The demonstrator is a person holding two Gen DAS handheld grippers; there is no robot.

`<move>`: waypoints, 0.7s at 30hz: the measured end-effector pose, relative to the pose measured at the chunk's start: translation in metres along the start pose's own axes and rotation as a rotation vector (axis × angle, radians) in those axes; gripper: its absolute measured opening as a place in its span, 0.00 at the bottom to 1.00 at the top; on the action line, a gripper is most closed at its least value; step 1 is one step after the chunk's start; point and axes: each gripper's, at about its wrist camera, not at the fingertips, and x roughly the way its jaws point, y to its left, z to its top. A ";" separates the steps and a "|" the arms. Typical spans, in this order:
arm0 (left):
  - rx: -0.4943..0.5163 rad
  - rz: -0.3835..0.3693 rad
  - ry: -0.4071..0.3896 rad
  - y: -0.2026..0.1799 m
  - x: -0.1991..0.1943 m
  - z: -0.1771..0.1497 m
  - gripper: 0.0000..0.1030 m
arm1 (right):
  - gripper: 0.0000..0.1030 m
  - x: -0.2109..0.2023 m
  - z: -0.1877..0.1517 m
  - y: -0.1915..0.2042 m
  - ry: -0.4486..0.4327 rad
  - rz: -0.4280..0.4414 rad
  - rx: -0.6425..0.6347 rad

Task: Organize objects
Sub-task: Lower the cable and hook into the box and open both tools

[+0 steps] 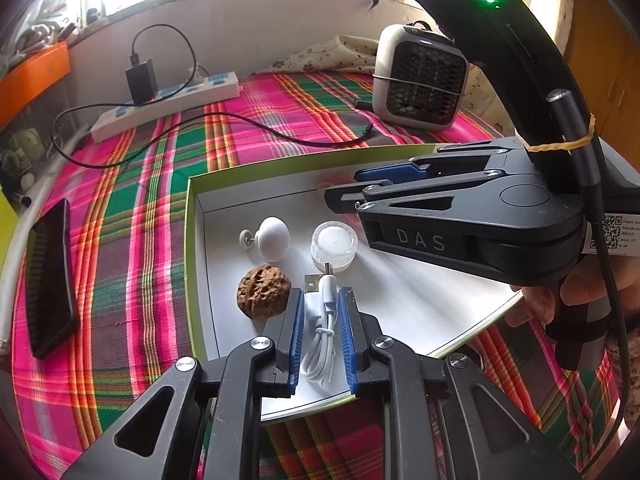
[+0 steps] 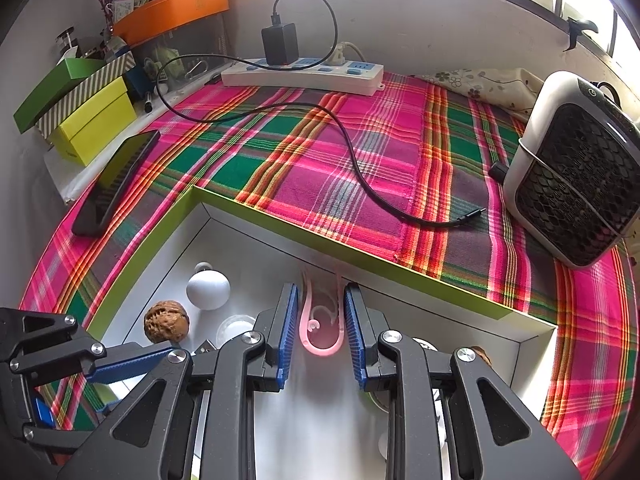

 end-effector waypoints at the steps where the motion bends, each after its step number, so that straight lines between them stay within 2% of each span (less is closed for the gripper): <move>1: 0.000 0.000 0.000 0.000 0.000 0.000 0.16 | 0.25 0.000 0.000 0.000 -0.001 -0.001 0.001; 4: -0.002 0.000 0.000 0.000 0.000 0.000 0.17 | 0.30 -0.003 -0.001 -0.001 -0.006 -0.003 0.004; 12: 0.000 0.010 -0.011 0.000 -0.006 -0.004 0.22 | 0.31 -0.014 -0.003 -0.001 -0.031 -0.005 0.020; 15: -0.002 0.016 -0.014 -0.001 -0.009 -0.006 0.22 | 0.41 -0.019 -0.005 0.000 -0.039 -0.007 0.019; 21: 0.000 0.038 -0.031 -0.003 -0.020 -0.009 0.23 | 0.41 -0.033 -0.008 0.000 -0.069 -0.016 0.036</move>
